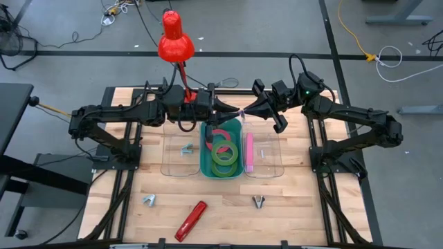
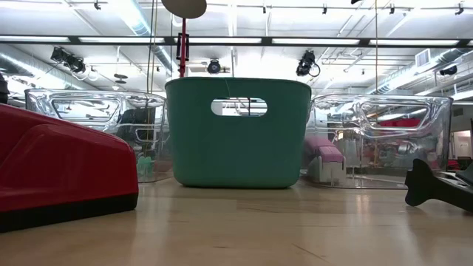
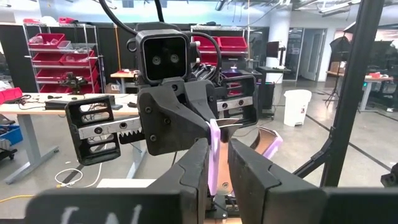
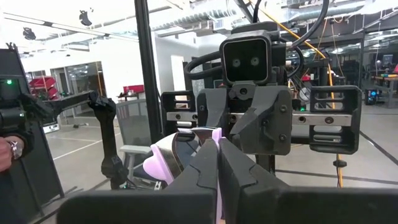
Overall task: Pick and place Stapler, Stapler remover, tape
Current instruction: Put the top light blue stapler remover into the left transparent bin
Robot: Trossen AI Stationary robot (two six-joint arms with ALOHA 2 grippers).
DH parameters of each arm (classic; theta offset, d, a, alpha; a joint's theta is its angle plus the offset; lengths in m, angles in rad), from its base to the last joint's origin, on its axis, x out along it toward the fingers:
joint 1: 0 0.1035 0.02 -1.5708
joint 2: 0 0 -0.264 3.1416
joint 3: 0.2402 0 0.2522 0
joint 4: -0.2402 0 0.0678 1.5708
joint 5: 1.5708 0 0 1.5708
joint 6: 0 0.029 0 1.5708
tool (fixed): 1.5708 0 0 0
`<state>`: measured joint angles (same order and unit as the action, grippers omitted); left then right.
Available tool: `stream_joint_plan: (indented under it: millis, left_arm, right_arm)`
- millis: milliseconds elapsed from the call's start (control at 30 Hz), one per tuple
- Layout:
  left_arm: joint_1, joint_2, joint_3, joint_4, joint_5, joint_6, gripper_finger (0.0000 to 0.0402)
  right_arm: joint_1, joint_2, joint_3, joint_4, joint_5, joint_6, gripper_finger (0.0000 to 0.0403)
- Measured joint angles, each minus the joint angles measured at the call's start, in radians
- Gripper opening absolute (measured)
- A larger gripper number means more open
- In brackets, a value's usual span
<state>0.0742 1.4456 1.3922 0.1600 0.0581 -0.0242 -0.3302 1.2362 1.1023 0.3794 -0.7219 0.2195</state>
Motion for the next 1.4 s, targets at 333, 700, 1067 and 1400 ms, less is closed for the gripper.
stream_joint_plan:
  millis: [333,700,1067,1400]
  left_arm:
    - [0.000,0.000,0.000,-0.001,0.000,-0.017,0.0066]
    - [0.000,0.000,0.000,-0.002,-0.010,-0.017,0.0067]
    - [0.000,0.000,0.000,-0.022,0.003,-0.017,0.0067]
    - [0.000,0.001,0.000,-0.025,-0.010,-0.017,0.0075]
  right_arm:
    - [0.000,0.000,0.000,-0.002,0.000,0.000,0.0000]
    - [0.000,0.000,0.000,-0.009,0.000,0.000,0.0000]
    - [0.000,0.000,0.000,-0.010,0.000,0.000,0.0000]
    - [0.000,0.000,0.000,-0.010,0.000,0.000,0.0000]
